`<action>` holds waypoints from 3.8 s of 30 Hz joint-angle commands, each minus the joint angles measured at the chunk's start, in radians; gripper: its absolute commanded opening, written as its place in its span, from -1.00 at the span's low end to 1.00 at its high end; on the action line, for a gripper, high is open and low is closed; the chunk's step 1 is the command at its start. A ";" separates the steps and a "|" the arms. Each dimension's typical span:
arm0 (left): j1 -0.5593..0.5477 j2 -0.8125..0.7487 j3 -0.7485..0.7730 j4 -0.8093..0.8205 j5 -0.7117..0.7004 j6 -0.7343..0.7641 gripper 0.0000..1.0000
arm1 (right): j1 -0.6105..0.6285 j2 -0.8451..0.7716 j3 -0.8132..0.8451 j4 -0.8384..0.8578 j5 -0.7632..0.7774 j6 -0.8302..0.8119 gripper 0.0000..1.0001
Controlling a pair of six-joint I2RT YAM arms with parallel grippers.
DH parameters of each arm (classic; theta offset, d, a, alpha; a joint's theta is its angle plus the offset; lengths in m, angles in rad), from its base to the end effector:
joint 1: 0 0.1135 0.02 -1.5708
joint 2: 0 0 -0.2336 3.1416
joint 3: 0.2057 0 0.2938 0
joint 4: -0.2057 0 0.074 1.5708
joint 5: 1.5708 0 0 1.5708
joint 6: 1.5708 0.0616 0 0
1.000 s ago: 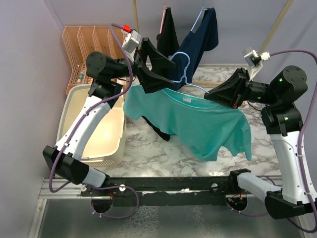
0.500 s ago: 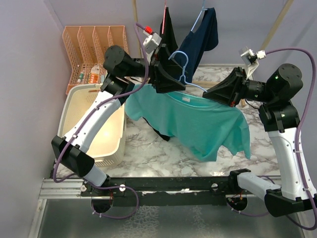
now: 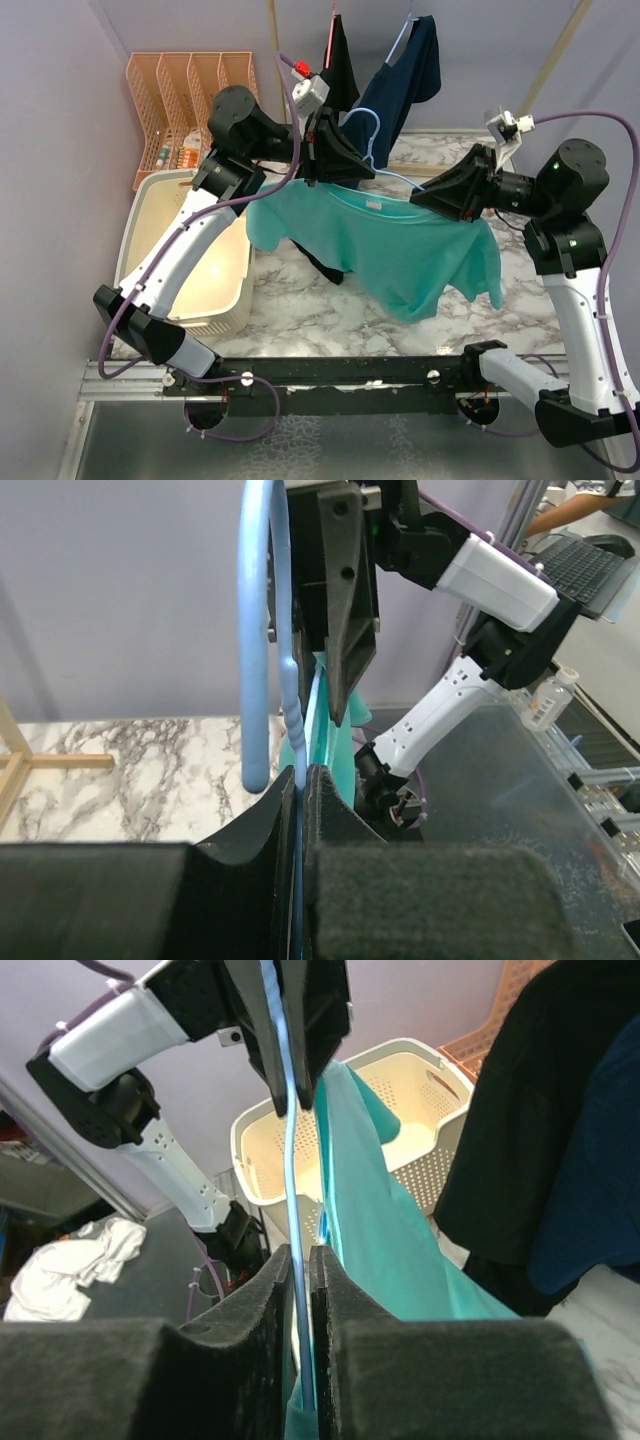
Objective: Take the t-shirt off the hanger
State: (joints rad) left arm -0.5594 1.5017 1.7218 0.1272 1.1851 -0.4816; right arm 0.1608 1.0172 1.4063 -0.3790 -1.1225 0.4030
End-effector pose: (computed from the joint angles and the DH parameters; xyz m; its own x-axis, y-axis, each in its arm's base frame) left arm 0.2772 -0.2409 0.5010 -0.1788 -0.0936 -0.9794 0.9650 -0.2108 -0.1561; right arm 0.2292 0.0934 0.4779 -0.3669 0.1127 -0.9234 -0.8860 0.2602 0.3838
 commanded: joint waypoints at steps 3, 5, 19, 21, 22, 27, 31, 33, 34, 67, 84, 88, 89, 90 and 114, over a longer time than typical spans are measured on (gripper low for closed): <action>0.005 -0.074 0.064 -0.154 -0.127 0.132 -1.00 | 0.002 -0.085 -0.030 -0.235 0.272 -0.164 0.17; 0.006 -0.087 0.089 -0.230 -0.172 0.177 -1.00 | 0.002 -0.121 -0.034 -0.305 0.393 -0.190 0.30; 0.006 -0.146 0.099 -0.348 -0.261 0.260 -1.00 | 0.001 -0.293 -0.145 -0.446 0.700 -0.229 -0.19; 0.006 -0.155 0.089 -0.348 -0.270 0.264 -1.00 | 0.001 -0.282 -0.138 -0.451 0.747 -0.222 -0.74; 0.007 -0.162 0.082 -0.349 -0.274 0.266 -1.00 | 0.001 -0.278 -0.134 -0.456 0.779 -0.216 -0.91; 0.007 -0.205 0.050 -0.382 -0.311 0.302 -1.00 | 0.002 -0.276 -0.111 -0.478 1.044 -0.174 -0.98; 0.007 -0.243 0.028 -0.396 -0.344 0.328 -1.00 | 0.002 -0.259 -0.110 -0.522 1.286 -0.143 -0.98; 0.006 -0.253 0.028 -0.405 -0.355 0.337 -1.00 | 0.002 -0.242 -0.118 -0.542 1.353 -0.128 -0.98; 0.007 -0.256 0.032 -0.412 -0.362 0.342 -1.00 | 0.002 -0.240 -0.124 -0.549 1.379 -0.118 -0.98; 0.007 -0.134 -0.051 -0.470 -0.220 0.376 -1.00 | 0.003 -0.282 0.066 -0.522 0.407 -0.278 0.05; 0.006 -0.164 -0.155 -0.546 -0.004 0.415 -1.00 | 0.003 -0.111 0.123 -0.451 0.170 -0.294 0.31; 0.006 -0.170 -0.160 -0.529 0.013 0.394 -1.00 | 0.005 -0.072 0.143 -0.457 0.169 -0.297 0.31; 0.005 -0.171 -0.162 -0.517 0.021 0.384 -1.00 | 0.005 -0.063 0.142 -0.457 0.160 -0.296 0.31; 0.006 -0.170 -0.162 -0.509 0.029 0.376 -1.00 | 0.005 -0.056 0.139 -0.457 0.155 -0.296 0.31; 0.005 -0.091 -0.110 -0.246 -0.057 0.079 -0.23 | 0.025 -0.068 0.072 -0.451 0.232 -0.278 -0.98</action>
State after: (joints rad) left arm -0.5465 1.4185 1.5631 -0.1635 1.1984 -0.3737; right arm 0.1860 0.9775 1.4780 -0.8383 -0.9699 0.1223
